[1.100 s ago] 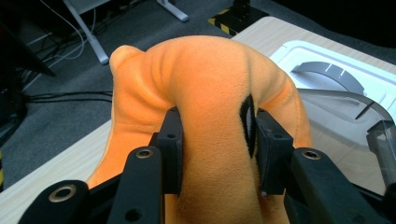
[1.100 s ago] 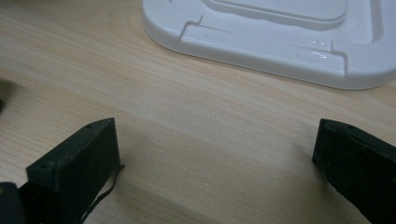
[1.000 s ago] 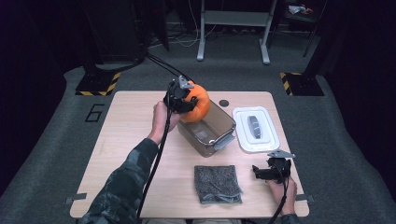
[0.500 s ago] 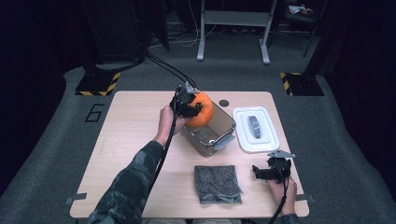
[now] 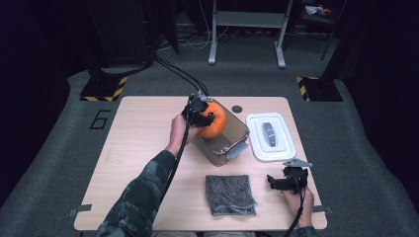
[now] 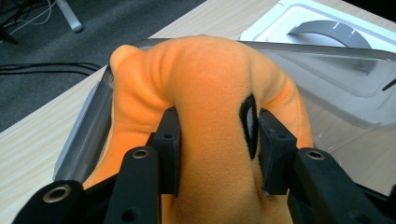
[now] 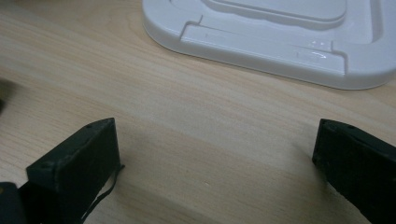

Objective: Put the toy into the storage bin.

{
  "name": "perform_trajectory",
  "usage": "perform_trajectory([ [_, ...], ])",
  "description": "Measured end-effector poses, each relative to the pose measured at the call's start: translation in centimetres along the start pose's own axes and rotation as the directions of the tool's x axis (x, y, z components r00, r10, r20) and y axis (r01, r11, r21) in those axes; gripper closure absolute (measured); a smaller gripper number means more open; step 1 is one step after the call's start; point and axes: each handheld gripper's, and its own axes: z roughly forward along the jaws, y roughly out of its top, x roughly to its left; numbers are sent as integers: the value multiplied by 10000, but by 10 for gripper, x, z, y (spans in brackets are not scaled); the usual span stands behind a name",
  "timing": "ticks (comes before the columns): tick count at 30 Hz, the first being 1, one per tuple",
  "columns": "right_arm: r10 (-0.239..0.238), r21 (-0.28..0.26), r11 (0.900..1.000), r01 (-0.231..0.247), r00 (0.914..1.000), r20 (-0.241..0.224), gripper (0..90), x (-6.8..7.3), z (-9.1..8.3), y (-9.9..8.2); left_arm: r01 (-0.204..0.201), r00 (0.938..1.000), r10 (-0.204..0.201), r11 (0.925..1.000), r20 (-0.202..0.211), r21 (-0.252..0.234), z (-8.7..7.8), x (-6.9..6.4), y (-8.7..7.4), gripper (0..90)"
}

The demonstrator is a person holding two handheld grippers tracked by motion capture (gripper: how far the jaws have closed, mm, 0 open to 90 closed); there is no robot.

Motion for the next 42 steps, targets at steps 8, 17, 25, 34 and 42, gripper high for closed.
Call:
perform_trajectory([
  [8, 2, -3, 10000, -2, 10000, 4, 0, 0, 0, 0, 141, 9999, -143, 9992, 60, 375, 9, 2, -2, 563],
  [17, 4, -5, 10000, -4, 10000, 6, 0, 0, 0, 0, 384, 9993, -381, 9974, -66, 614, 17, 7, -5, 493],
  [25, 7, -5, 10000, -7, 10000, 4, 0, 0, 0, 0, 410, 9990, -390, 9941, -221, 999, 24, 7, -6, 412],
  [34, 10, 0, 10000, -10, 10000, -2, 0, 0, 0, 0, 481, 9987, -455, 9904, -227, 1295, 29, 8, -8, 292],
  [42, 11, -2, 10000, -11, 10000, -1, 0, 0, 0, 0, 712, 9974, -714, 9941, -8, 813, 18, 15, -8, 240],
])
